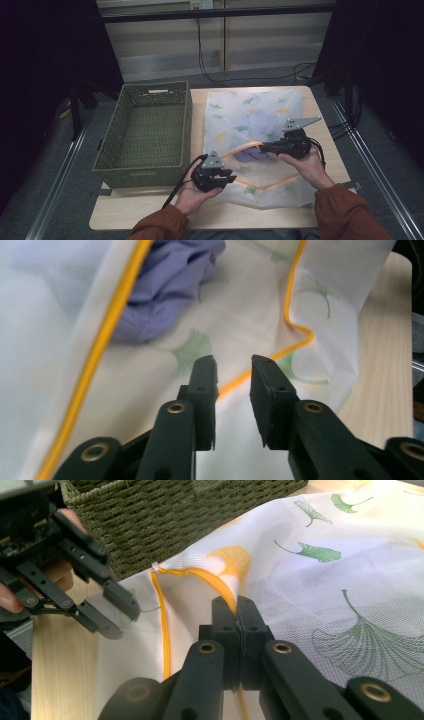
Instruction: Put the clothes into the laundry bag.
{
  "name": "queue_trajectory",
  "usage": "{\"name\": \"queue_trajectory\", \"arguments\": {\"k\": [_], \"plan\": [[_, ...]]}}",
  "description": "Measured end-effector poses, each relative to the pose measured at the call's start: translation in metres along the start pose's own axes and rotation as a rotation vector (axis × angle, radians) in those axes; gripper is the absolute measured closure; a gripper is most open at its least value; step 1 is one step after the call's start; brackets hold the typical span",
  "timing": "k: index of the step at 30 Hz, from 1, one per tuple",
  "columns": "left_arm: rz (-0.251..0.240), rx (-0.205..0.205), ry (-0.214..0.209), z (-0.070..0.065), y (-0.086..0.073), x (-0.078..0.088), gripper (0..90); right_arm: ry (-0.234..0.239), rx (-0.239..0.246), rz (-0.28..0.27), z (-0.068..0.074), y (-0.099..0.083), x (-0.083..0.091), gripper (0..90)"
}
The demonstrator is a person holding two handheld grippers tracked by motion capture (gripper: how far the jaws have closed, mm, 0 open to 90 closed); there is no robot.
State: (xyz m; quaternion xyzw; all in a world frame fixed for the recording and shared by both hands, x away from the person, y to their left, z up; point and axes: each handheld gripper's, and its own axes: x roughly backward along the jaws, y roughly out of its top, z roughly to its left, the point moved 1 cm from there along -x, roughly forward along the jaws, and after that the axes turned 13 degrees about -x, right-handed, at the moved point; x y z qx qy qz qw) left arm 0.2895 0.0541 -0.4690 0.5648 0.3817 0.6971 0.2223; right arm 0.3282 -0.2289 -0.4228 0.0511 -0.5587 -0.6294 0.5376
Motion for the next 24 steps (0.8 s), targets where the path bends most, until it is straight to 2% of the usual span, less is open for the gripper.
{"name": "queue_trajectory", "arguments": {"k": [2,4,7,8,10,11,12,13,14,15,19,21,24], "plan": [[0.041,-0.006,0.001,-0.003,-0.007,0.000,77.8,0.000,0.003,-0.005,0.000,0.002,0.002,89.7],[0.052,-0.009,-0.028,-0.007,-0.015,-0.001,78.0,0.003,-0.005,-0.015,0.000,0.003,0.004,89.7],[0.082,-0.022,-0.046,-0.011,-0.022,-0.004,77.9,0.006,0.003,-0.018,0.000,0.004,0.003,89.7],[0.087,-0.026,-0.065,-0.011,-0.024,-0.007,77.9,0.003,0.005,-0.016,0.000,0.005,0.003,89.8],[0.102,-0.035,-0.066,-0.012,-0.025,-0.008,77.9,0.004,0.005,-0.014,0.000,0.005,0.003,89.8],[0.110,-0.039,-0.081,-0.014,-0.025,-0.013,77.9,0.002,0.012,-0.008,0.001,0.005,0.002,89.7],[0.145,-0.079,-0.082,-0.015,-0.026,-0.016,77.9,0.004,0.012,-0.005,0.002,0.004,0.002,89.8],[0.122,-0.051,-0.077,-0.017,-0.027,-0.020,77.9,0.007,0.015,-0.004,0.002,0.004,0.002,89.7],[0.143,-0.070,-0.088,-0.014,-0.026,-0.019,77.7,0.005,0.019,-0.001,0.003,0.004,0.002,89.7],[0.135,-0.045,-0.086,-0.015,-0.026,-0.020,77.0,0.005,0.024,-0.001,0.005,0.004,0.002,89.7],[0.131,-0.032,-0.081,-0.015,-0.025,-0.021,77.1,0.011,0.040,0.011,0.012,0.000,0.002,89.7],[0.111,-0.028,-0.071,-0.017,-0.026,-0.022,77.1,0.014,0.047,0.023,0.015,-0.002,0.001,89.7],[0.121,-0.033,-0.058,-0.019,-0.026,-0.022,77.1,0.026,0.062,0.040,0.020,-0.007,-0.001,89.6]]}}
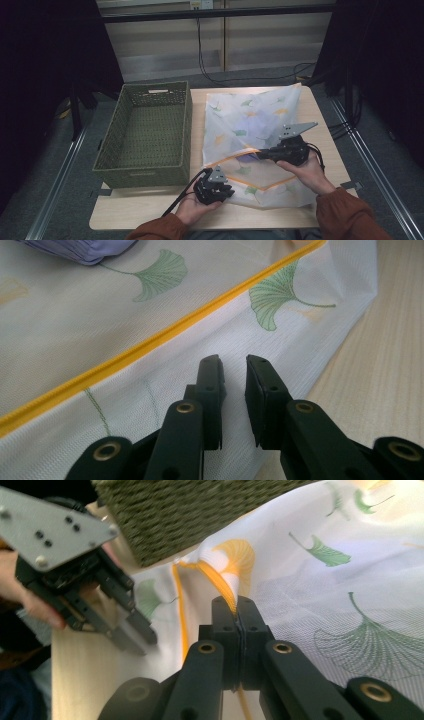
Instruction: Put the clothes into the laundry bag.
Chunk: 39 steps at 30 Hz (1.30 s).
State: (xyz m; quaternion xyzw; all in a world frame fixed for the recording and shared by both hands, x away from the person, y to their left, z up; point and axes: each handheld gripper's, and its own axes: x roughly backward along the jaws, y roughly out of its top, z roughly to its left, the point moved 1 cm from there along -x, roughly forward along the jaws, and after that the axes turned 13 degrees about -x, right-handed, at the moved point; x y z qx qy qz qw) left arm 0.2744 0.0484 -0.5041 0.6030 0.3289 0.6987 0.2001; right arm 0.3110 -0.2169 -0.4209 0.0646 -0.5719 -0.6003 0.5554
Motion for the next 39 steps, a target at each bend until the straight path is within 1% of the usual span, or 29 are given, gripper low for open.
{"name": "queue_trajectory", "arguments": {"k": [2,6,7,9,10,12,14,15,17,18,20,21,22,23,24,25,26,27,28,29,30,31,32,34,35,36,37,38,39], "plan": [[-0.010,0.012,0.005,-0.001,0.000,-0.001,77.1,-0.002,0.007,0.011,0.003,-0.003,-0.001,89.6],[-0.008,0.009,0.012,-0.001,0.001,-0.002,77.1,0.010,0.006,0.028,0.003,-0.010,-0.003,89.5],[0.002,-0.009,0.021,-0.002,0.001,-0.001,77.0,0.006,0.004,0.045,0.003,-0.016,-0.006,88.9],[-0.003,0.009,0.025,-0.003,0.001,-0.002,77.1,0.009,-0.001,0.061,0.002,-0.021,-0.008,88.9],[-0.003,0.009,0.025,-0.003,0.001,-0.002,77.1,0.009,-0.001,0.061,0.002,-0.021,-0.008,88.9],[-0.004,0.003,0.016,-0.001,0.001,-0.002,77.1,0.001,-0.003,0.099,0.000,-0.031,-0.011,88.3],[-0.014,0.011,0.015,-0.001,0.000,-0.002,77.0,-0.007,-0.003,0.119,-0.002,-0.035,-0.013,86.9],[-0.007,0.011,0.011,0.000,0.000,-0.001,76.9,-0.023,0.003,0.130,-0.002,-0.037,-0.013,86.5],[-0.005,0.011,0.006,0.000,0.000,-0.001,76.9,-0.035,0.011,0.145,-0.003,-0.039,-0.014,84.1],[-0.008,0.011,0.013,0.000,0.000,-0.001,76.8,-0.035,0.007,0.153,-0.003,-0.039,-0.014,82.5],[0.002,-0.009,0.018,-0.001,0.001,-0.001,76.8,-0.008,-0.016,0.174,-0.005,-0.043,-0.017,80.7],[0.003,-0.009,0.018,-0.001,0.001,-0.001,76.8,-0.016,-0.015,0.189,-0.006,-0.045,-0.019,80.6],[0.009,-0.009,0.013,-0.001,0.001,-0.001,76.8,-0.014,-0.023,0.199,-0.007,-0.047,-0.020,80.9],[-0.011,-0.002,0.008,0.000,0.000,-0.002,76.8,-0.005,-0.028,0.204,-0.007,-0.049,-0.021,82.1],[-0.008,0.012,0.006,0.000,0.000,-0.002,76.8,-0.005,-0.029,0.211,-0.007,-0.050,-0.022,83.7],[0.004,0.001,-0.001,0.001,0.000,-0.001,76.8,-0.019,-0.021,0.224,-0.007,-0.052,-0.024,85.0],[-0.007,0.016,0.000,0.001,0.000,-0.001,76.8,-0.020,-0.018,0.233,-0.007,-0.053,-0.026,85.0],[0.003,0.007,0.000,0.001,0.000,-0.001,76.9,-0.024,-0.012,0.259,-0.006,-0.054,-0.027,85.0],[0.003,-0.012,0.005,0.000,0.001,-0.001,76.8,-0.028,-0.005,0.268,-0.006,-0.054,-0.027,85.2],[-0.003,-0.008,0.020,-0.002,0.001,-0.002,76.9,-0.026,-0.003,0.273,-0.006,-0.054,-0.027,86.7],[0.002,-0.006,0.022,-0.002,0.002,-0.002,76.9,-0.024,0.005,0.282,-0.006,-0.055,-0.027,87.9],[-0.011,0.004,0.020,-0.002,0.001,-0.003,76.9,-0.030,0.006,0.285,-0.006,-0.056,-0.028,88.4],[0.004,-0.013,0.005,0.000,0.001,-0.001,76.9,-0.032,0.003,0.294,-0.007,-0.057,-0.028,88.9],[-0.004,-0.010,0.008,0.000,0.001,-0.002,77.2,-0.031,-0.003,0.299,-0.008,-0.058,-0.029,89.0],[0.006,-0.001,0.019,-0.002,0.002,-0.002,77.2,-0.030,-0.008,0.303,-0.010,-0.059,-0.030,89.0],[-0.003,-0.011,0.029,-0.002,0.002,-0.003,77.2,-0.033,-0.016,0.312,-0.012,-0.061,-0.032,86.8],[0.014,-0.023,0.032,-0.002,0.003,-0.003,77.1,-0.048,-0.014,0.328,-0.013,-0.063,-0.033,86.5],[0.013,-0.020,0.031,-0.001,0.004,-0.004,77.1,-0.062,-0.025,0.344,-0.013,-0.064,-0.034,86.9],[0.016,-0.023,0.024,0.000,0.005,-0.005,77.1,-0.065,-0.015,0.348,-0.015,-0.064,-0.033,87.0]]}}
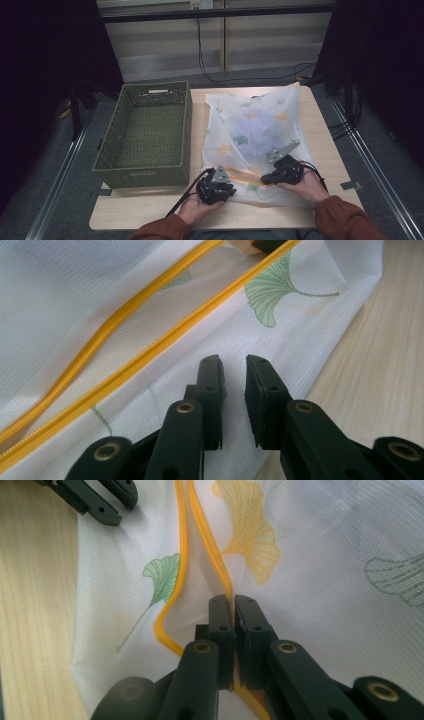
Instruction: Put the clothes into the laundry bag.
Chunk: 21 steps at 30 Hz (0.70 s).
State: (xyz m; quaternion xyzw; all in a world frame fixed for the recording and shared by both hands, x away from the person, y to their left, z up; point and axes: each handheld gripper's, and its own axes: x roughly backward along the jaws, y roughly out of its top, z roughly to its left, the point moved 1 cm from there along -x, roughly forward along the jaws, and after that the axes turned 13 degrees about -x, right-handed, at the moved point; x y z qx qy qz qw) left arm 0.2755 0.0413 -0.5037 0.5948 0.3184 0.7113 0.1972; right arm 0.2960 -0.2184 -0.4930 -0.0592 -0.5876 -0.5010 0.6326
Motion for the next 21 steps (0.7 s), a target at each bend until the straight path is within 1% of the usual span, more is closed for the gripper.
{"name": "queue_trajectory", "arguments": {"k": [1,2,3,4,5,6,7,8,9,10,12,14,15,16,17,18,19,20,21], "plan": [[-0.018,0.016,-0.001,-0.001,0.000,-0.002,77.0,-0.005,0.003,-0.006,-0.002,0.000,0.001,87.0],[-0.013,0.017,-0.001,-0.002,0.001,-0.002,76.9,-0.008,-0.013,-0.004,-0.004,0.000,0.002,87.1],[-0.030,0.023,-0.002,-0.003,0.001,-0.003,76.8,-0.017,-0.008,-0.012,-0.006,-0.001,0.002,87.3],[-0.033,0.023,-0.008,-0.002,0.001,-0.004,76.6,-0.023,-0.012,-0.003,-0.007,-0.002,0.002,87.2],[-0.032,0.043,-0.019,-0.002,0.002,-0.004,76.2,-0.033,-0.007,0.002,-0.007,-0.002,0.002,87.6],[-0.052,0.053,-0.025,-0.002,0.002,-0.006,76.1,-0.034,-0.008,-0.007,-0.008,-0.003,0.001,87.6],[-0.048,0.057,-0.030,-0.002,0.003,-0.007,76.1,-0.032,-0.015,-0.009,-0.008,-0.003,0.001,87.7],[-0.049,0.068,-0.037,-0.001,0.004,-0.008,76.1,-0.061,0.015,-0.029,-0.008,-0.003,0.001,87.9],[-0.053,0.096,-0.048,-0.001,0.005,-0.009,76.1,-0.078,0.028,-0.038,-0.008,-0.003,0.001,87.9],[-0.061,0.104,-0.055,-0.001,0.006,-0.011,76.2,-0.086,0.013,-0.038,-0.009,-0.004,0.001,87.7],[-0.056,0.060,-0.044,-0.004,0.008,-0.012,76.3,-0.097,0.012,-0.037,-0.011,-0.004,0.003,87.2],[-0.055,0.064,-0.049,-0.006,0.009,-0.013,75.2,-0.095,-0.005,-0.039,-0.012,-0.006,0.004,85.1],[-0.053,0.059,-0.049,-0.005,0.009,-0.012,75.0,-0.087,-0.012,-0.050,-0.012,-0.007,0.004,85.0],[-0.055,0.063,-0.051,-0.004,0.009,-0.012,75.0,-0.087,-0.013,-0.051,-0.013,-0.008,0.005,84.4],[-0.067,0.086,-0.062,-0.003,0.008,-0.013,75.0,-0.081,-0.028,-0.053,-0.012,-0.008,0.005,84.1],[-0.069,0.096,-0.061,-0.002,0.007,-0.012,75.2,-0.065,-0.027,-0.066,-0.013,-0.008,0.005,84.8],[-0.061,0.094,-0.046,-0.002,0.007,-0.011,75.3,-0.062,-0.037,-0.070,-0.013,-0.008,0.006,84.6],[-0.058,0.084,-0.039,-0.001,0.006,-0.011,75.2,-0.047,-0.051,-0.078,-0.012,-0.008,0.007,83.8],[-0.073,0.102,-0.029,-0.002,0.006,-0.010,73.4,-0.034,-0.062,-0.086,-0.012,-0.008,0.008,83.0]]}}
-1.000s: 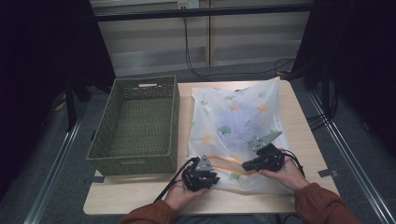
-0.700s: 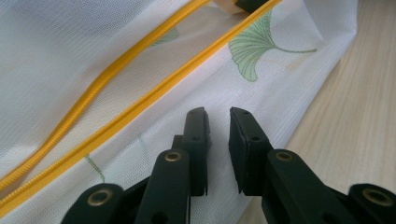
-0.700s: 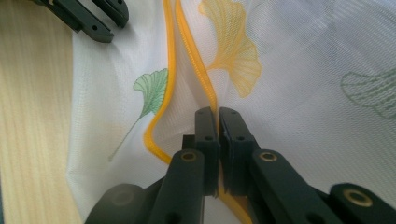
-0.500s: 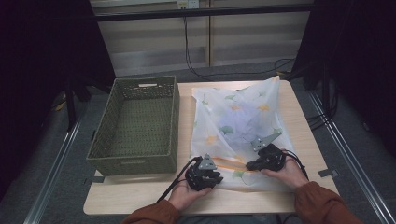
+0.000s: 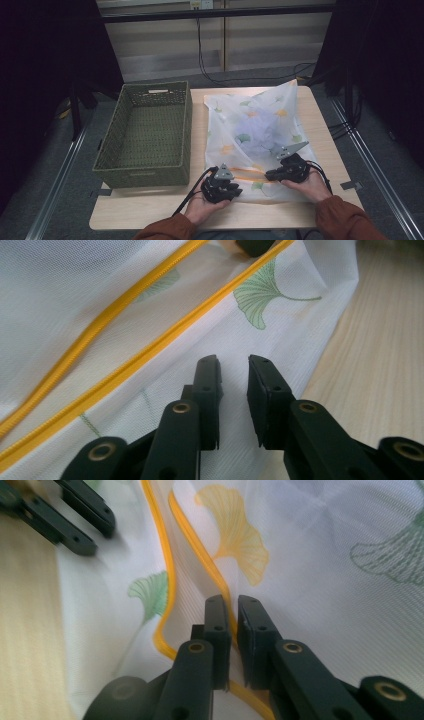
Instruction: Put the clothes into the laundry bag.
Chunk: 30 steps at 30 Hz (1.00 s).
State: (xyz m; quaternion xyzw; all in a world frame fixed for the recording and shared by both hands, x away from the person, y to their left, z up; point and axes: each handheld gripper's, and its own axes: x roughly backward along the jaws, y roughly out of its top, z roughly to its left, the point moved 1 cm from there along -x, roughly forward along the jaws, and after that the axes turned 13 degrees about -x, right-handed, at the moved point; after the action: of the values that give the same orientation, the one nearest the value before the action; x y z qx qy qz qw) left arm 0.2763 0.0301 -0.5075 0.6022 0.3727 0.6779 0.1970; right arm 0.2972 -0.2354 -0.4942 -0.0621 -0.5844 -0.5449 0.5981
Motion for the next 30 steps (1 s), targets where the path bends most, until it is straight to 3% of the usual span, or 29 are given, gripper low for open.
{"name": "queue_trajectory", "arguments": {"k": [2,8,11,14,17,23,25,30], "plan": [[0.002,0.013,-0.010,0.003,-0.002,0.003,69.8,0.017,-0.013,-0.037,0.000,0.001,0.004,80.8],[-0.060,0.009,-0.017,0.000,0.004,0.014,63.4,0.060,-0.023,-0.169,0.003,0.005,0.020,74.3],[-0.079,0.003,0.009,0.001,0.008,0.024,58.9,0.075,-0.033,-0.222,0.007,0.007,0.027,70.4],[-0.070,-0.024,0.042,0.003,0.010,0.034,51.7,0.056,-0.031,-0.289,0.013,0.010,0.036,64.1],[-0.085,-0.025,0.077,0.006,0.010,0.044,47.3,0.055,-0.025,-0.373,0.019,0.016,0.047,58.4],[-0.124,-0.005,0.142,0.010,0.007,0.072,35.4,0.046,-0.038,-0.444,0.027,0.016,0.058,45.5],[-0.118,-0.008,0.173,0.010,0.003,0.080,32.7,0.044,-0.038,-0.453,0.028,0.013,0.062,43.8],[-0.147,-0.003,0.199,0.010,-0.003,0.101,27.2,0.040,-0.045,-0.485,0.030,0.008,0.074,42.6]]}}
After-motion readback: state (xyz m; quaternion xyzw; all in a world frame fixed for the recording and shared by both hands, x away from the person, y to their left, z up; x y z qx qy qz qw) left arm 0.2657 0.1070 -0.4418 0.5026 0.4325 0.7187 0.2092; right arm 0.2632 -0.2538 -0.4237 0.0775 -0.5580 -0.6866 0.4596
